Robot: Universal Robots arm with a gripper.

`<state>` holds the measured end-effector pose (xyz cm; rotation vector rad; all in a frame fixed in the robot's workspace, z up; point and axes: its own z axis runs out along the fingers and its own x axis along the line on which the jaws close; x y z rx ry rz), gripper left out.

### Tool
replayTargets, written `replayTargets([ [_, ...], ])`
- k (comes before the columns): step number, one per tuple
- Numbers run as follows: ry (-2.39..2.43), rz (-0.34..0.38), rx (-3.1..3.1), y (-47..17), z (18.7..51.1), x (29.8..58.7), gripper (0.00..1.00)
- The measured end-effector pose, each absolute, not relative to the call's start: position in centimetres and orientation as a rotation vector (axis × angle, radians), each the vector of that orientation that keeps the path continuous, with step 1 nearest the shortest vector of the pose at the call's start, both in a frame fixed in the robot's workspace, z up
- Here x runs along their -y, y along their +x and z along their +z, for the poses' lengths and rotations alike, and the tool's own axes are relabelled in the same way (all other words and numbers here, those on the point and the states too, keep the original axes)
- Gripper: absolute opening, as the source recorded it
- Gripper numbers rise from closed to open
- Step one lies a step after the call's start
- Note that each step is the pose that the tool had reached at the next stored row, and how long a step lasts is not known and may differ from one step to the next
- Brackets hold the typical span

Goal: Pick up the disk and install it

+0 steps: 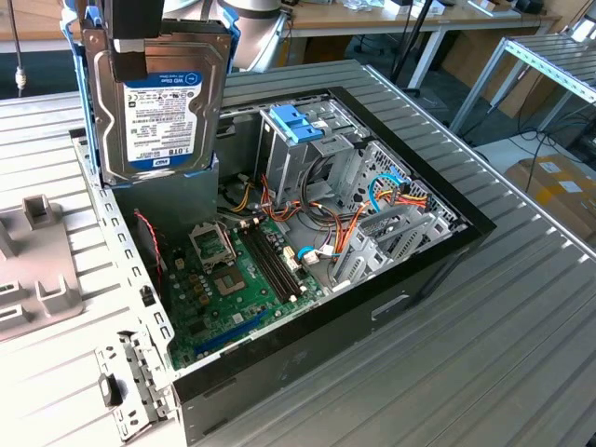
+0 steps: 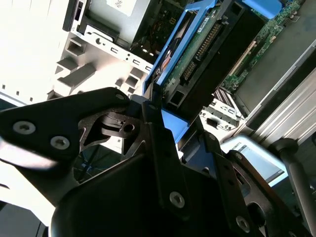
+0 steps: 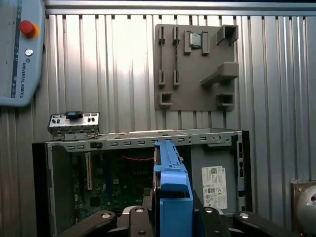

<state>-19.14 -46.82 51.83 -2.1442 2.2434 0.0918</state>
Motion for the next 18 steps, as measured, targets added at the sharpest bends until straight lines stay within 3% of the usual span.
replayTargets([
  [18,-2.144,0.092,-2.243,-18.1,51.5,47.3,0.37],
])
